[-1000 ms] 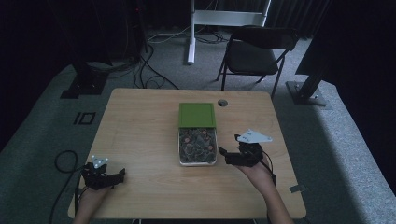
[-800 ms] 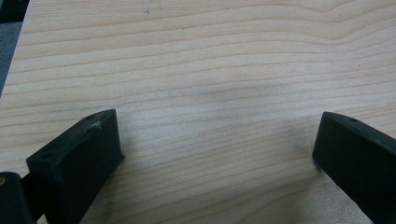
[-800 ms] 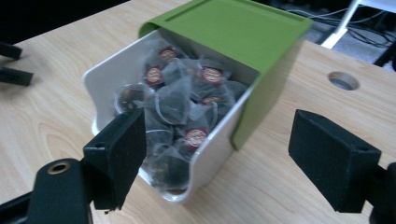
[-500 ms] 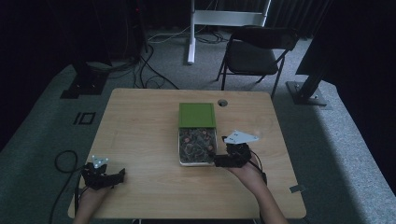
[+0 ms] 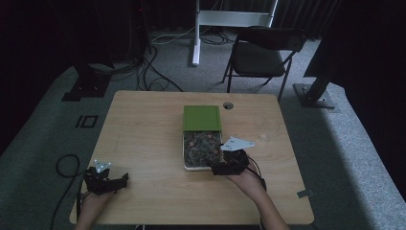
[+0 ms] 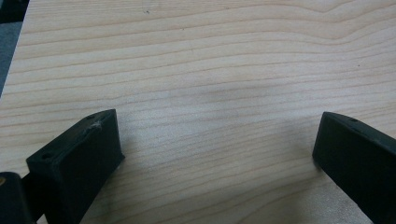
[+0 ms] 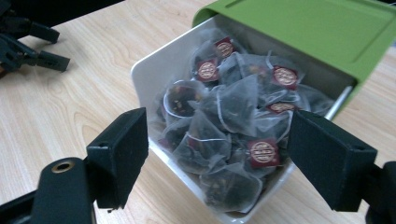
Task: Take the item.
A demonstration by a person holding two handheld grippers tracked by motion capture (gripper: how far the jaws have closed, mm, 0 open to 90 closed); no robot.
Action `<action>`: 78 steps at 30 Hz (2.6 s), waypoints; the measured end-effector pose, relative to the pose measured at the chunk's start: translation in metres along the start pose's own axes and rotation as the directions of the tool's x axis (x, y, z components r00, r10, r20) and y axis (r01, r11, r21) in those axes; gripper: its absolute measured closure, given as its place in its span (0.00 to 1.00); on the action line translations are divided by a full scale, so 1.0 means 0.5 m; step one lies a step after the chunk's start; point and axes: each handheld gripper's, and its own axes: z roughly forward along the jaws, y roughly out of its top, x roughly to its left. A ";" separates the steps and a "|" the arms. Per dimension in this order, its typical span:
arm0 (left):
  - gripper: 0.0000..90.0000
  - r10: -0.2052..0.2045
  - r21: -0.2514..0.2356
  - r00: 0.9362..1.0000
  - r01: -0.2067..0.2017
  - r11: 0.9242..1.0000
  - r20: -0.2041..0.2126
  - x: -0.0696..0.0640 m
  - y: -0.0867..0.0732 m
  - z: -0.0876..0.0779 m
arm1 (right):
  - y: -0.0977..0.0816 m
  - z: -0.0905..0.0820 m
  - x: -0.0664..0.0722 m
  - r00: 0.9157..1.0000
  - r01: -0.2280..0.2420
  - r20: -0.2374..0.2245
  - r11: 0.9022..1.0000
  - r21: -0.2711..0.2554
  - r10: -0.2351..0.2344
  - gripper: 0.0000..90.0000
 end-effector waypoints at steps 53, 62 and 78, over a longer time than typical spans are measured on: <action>0.02 0.001 0.000 1.000 -0.001 1.000 0.000 0.000 0.000 0.000 | -0.043 0.098 0.049 0.985 0.073 0.145 0.990 0.123 -0.091 0.69; 0.02 0.001 0.000 1.000 -0.001 1.000 0.000 0.000 0.000 0.000 | -0.039 0.093 0.048 0.981 0.075 0.166 0.988 0.137 -0.098 0.94; 0.02 0.001 0.000 1.000 -0.001 1.000 0.000 0.000 0.000 0.000 | -0.016 0.053 0.047 0.989 0.073 0.126 0.995 0.071 -0.081 1.00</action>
